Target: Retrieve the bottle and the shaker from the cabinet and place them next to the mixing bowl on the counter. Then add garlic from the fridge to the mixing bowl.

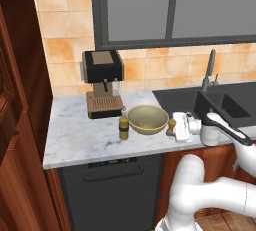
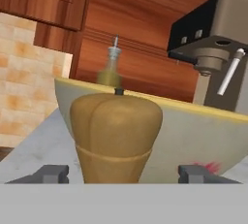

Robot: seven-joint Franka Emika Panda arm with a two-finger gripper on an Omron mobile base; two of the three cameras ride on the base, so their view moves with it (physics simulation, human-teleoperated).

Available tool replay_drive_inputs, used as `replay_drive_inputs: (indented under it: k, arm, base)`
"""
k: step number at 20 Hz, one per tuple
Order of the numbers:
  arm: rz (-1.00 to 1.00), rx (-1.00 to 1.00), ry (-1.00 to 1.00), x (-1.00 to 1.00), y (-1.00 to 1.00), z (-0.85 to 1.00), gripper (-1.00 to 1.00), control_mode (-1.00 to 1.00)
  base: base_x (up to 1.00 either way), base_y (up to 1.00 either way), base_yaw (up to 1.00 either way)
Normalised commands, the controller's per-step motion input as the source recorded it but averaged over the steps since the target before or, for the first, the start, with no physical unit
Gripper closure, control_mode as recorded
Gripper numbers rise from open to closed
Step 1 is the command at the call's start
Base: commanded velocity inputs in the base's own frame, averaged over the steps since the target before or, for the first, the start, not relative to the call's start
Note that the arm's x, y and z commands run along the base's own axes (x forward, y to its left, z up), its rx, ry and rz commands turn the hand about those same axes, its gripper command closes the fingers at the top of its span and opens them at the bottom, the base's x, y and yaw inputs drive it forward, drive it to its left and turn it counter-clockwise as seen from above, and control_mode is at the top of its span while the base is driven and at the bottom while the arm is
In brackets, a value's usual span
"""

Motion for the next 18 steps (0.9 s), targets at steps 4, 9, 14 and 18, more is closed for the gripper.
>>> replay_drive_inputs:
  k: [4,9,14,18]
  arm:
    - [0.00,0.00,0.04,0.00,-0.27,0.13,-1.00,-1.00]
    - [0.00,0.00,0.10,-0.01,-0.68,0.20,-1.00,-1.00]
    - [-0.02,0.00,0.09,-0.45,-0.75,0.01,-1.00,-1.00]
    - [-0.10,-0.21,0.15,-0.59,-0.42,0.07,-1.00,-1.00]
  base:
    - [0.00,0.00,0.00]
    - [0.00,0.00,0.00]
    - [0.00,0.00,0.00]
    - [0.00,0.00,0.00]
